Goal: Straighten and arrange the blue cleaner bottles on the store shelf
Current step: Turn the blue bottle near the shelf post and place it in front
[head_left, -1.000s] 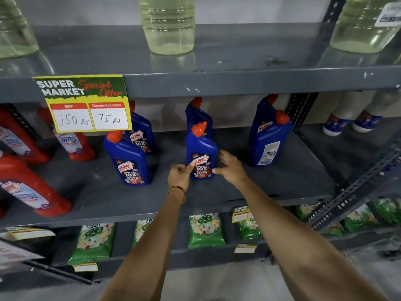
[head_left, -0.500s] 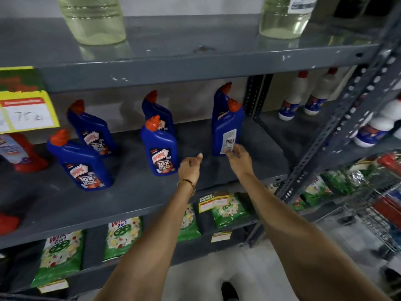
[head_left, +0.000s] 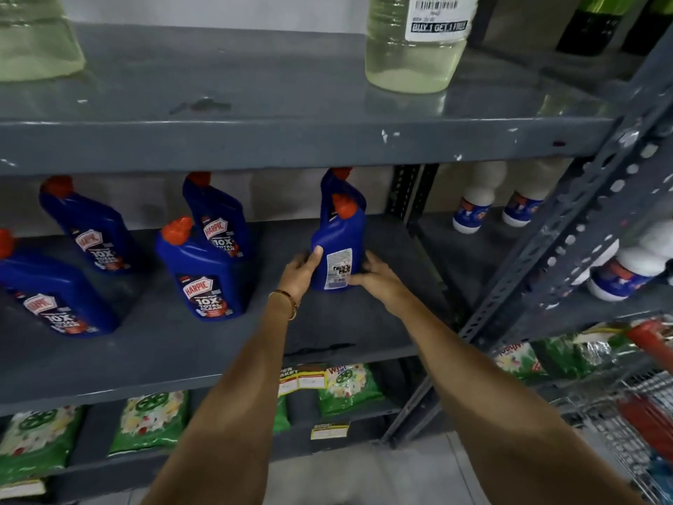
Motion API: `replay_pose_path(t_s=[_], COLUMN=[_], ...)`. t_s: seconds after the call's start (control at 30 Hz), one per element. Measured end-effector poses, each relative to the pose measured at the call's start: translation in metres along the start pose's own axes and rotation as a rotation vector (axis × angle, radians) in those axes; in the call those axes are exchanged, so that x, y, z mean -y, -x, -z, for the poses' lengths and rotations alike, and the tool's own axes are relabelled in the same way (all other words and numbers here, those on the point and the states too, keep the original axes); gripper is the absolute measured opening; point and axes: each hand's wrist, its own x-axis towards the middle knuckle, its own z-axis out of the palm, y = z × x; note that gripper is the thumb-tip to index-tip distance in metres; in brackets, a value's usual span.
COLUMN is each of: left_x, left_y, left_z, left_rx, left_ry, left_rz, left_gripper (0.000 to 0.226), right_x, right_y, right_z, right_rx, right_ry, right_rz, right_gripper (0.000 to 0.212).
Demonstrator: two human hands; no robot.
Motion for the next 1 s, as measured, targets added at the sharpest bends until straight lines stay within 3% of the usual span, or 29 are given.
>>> replay_pose_path(t_s=[0.13,0.23,0.33,0.57,0.67,0.8,0.9,1.0], left_x=[0.002,0.0,-0.011,-0.021,-0.027,-0.036,-0.037,-0.038], left_y=[-0.001,-0.001,0.003,0.017,0.021,0.021,0.021,0.021], left_z=[-0.005,-0.006,-0.005,-0.012,-0.015,-0.015,-0.014,-0.014], left_rx=[0.012,-0.075,-0.05,0.024,0.041,0.078,0.023,0.055], left_ry=[0.02,0.024,0.005,0.011,0.053,0.066,0.093,0.139], left_rz=[-0.022,-0.074,-0.087,-0.116,-0.121,-0.097,-0.097,-0.081], left_gripper=[0.046,0.037,0.031,0.026,0.021,0.031,0.02,0.039], right_x=[-0.002,0.002,0.015,0.026,0.02,0.017,0.02,0.023], right_y=[-0.003,-0.004,-0.002,0.006,0.01,0.013,0.013,0.013], right_z=[-0.006,0.0,0.005,0.002,0.001,0.003,0.008,0.013], right_rx=[0.017,0.029,0.036,0.064,-0.008,-0.059,-0.036,0.022], right_ry=[-0.079,-0.107,-0.142,0.085,0.091,0.049,0.085,0.072], right_rz=[0.042,0.087,0.172,0.223,0.251,0.26,0.245,0.258], right_gripper=[0.073,0.076,0.079,0.121,0.111,0.083,0.071,0.067])
